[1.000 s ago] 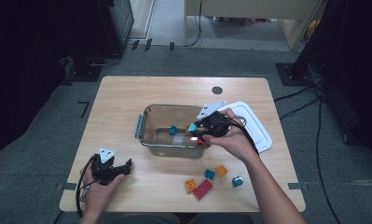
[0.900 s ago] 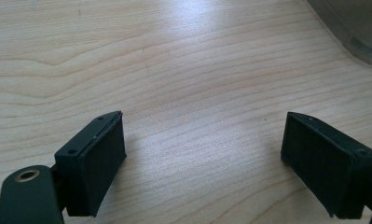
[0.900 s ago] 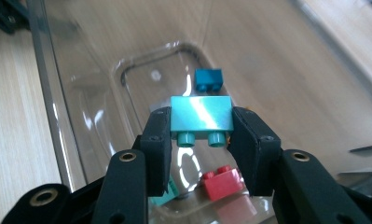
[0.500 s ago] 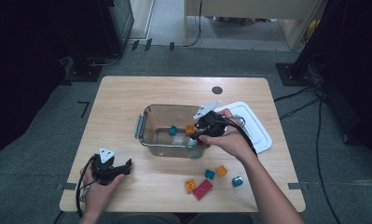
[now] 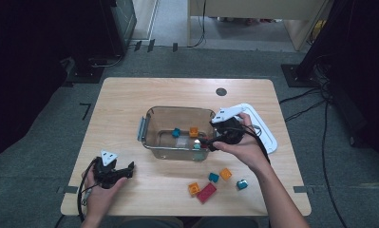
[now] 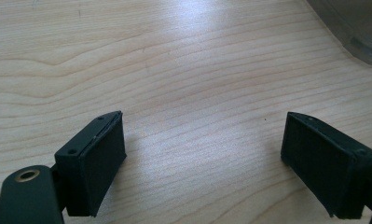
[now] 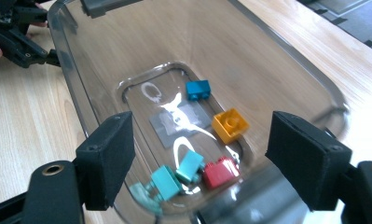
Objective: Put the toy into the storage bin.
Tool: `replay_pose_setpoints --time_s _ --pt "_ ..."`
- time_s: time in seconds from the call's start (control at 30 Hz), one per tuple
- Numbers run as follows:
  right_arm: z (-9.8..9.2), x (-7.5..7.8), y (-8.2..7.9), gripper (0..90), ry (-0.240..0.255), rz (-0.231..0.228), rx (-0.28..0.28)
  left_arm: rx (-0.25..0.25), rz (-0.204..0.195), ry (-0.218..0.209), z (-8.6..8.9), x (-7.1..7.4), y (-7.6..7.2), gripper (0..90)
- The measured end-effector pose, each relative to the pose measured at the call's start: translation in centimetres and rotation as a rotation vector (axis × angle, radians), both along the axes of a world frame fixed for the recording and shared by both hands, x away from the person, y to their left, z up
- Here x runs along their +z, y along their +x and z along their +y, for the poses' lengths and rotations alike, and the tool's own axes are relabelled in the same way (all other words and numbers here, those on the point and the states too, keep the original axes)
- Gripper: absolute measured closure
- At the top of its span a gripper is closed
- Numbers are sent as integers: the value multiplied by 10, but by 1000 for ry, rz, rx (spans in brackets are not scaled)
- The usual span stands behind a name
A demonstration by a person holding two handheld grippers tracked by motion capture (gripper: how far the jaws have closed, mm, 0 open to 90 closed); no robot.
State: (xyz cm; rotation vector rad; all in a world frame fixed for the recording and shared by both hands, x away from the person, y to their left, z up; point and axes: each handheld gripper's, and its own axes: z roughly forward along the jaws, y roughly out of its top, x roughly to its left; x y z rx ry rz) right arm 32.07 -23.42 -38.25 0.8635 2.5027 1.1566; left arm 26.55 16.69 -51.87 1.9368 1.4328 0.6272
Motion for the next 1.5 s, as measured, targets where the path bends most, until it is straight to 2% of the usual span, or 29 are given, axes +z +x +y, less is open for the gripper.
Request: replay_pose_setpoints --time_s 0.4,0.77,1.0,1.1,1.3,1.43,1.5 --pt "-48 -12 -17 254 30 -16 -92 0 0 -1 0 0 0 132" --pt "-78 -30 -37 261 48 -10 -146 -1 2 0 0 0 0 132" --pt "-83 -55 -55 286 47 13 -161 -1 2 0 0 0 0 132" --pt "-84 -70 -62 296 66 35 -172 -1 2 0 0 0 0 132" --pt "-86 -92 -71 329 71 66 -187 0 2 0 0 0 0 132" --pt "-82 -100 -75 372 68 74 -177 -1 2 0 0 0 0 132" --pt "-78 -106 -78 392 51 85 -160 -1 2 0 0 0 0 132"
